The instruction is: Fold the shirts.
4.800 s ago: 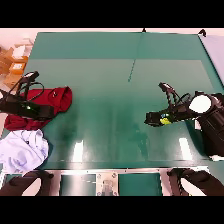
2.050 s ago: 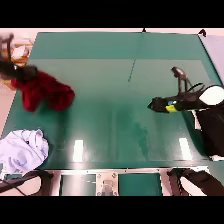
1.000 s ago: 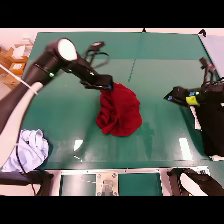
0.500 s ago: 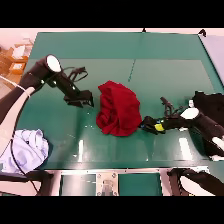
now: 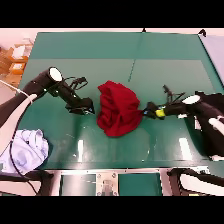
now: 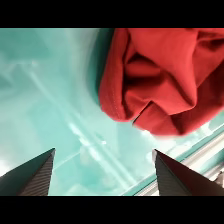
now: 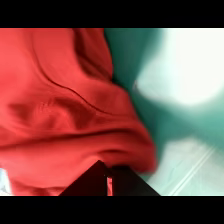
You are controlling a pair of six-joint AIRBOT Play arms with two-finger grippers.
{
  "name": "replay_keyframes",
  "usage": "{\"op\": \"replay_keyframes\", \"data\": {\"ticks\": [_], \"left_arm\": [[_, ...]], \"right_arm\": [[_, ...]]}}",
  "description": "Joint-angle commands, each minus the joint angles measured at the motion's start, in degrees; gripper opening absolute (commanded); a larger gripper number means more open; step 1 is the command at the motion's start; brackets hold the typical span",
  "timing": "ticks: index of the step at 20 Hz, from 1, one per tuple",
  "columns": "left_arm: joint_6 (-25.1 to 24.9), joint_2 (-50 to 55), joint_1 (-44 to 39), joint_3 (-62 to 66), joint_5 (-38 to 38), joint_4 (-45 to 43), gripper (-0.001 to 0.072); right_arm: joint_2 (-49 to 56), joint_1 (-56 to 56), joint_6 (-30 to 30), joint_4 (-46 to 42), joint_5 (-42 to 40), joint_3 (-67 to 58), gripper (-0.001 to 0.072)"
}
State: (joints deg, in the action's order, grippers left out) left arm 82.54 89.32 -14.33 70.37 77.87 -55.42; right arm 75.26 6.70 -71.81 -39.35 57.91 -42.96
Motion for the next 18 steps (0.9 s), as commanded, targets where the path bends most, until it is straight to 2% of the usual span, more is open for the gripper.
{"op": "replay_keyframes", "data": {"ticks": [1, 4, 9, 10, 11, 12, 14, 15, 18], "left_arm": [[-0.52, 0.04, -2.10, -3.80, -5.16, 5.40, 0.0713], [-0.61, 0.11, -8.50, -9.66, -12.63, 9.92, 0.0714], [-0.02, 0.44, -18.95, -12.22, -26.60, 13.27, 0.0710], [-0.02, 0.46, -20.06, -12.22, -29.97, 12.98, 0.0632], [0.02, 0.46, -20.33, -12.22, -32.59, 12.57, 0.0520], [0.13, 0.46, -20.06, -12.22, -34.64, 11.89, 0.0376], [0.09, 0.46, -18.91, -12.22, -35.23, 8.96, 0.0102], [0.09, 0.44, -18.21, -12.22, -34.32, 7.28, 0.0025], [-0.37, -1.79, -14.71, -10.86, -28.87, 6.60, 0.0024]], "right_arm": [[-2.82, 12.33, 0.87, -2.91, 6.40, -4.39, 0.0016], [-3.72, 18.73, 0.50, -3.15, 7.02, -4.35, 0.0016], [-3.69, 17.25, 0.50, -4.17, 7.30, -4.37, 0.0016], [-3.72, 16.94, 0.52, -4.20, 7.30, -4.37, 0.0016], [-3.72, 16.87, 0.52, -4.20, 7.34, -4.37, 0.0016], [-3.74, 16.90, 0.52, -4.20, 7.41, -4.37, 0.0016], [-3.76, 16.90, 0.52, -4.20, 8.35, -4.37, 0.0016], [-3.78, 16.92, 0.52, -4.20, 8.83, -4.37, 0.0015], [-4.04, 17.00, 0.50, -4.13, 9.57, -5.40, 0.0015]]}}
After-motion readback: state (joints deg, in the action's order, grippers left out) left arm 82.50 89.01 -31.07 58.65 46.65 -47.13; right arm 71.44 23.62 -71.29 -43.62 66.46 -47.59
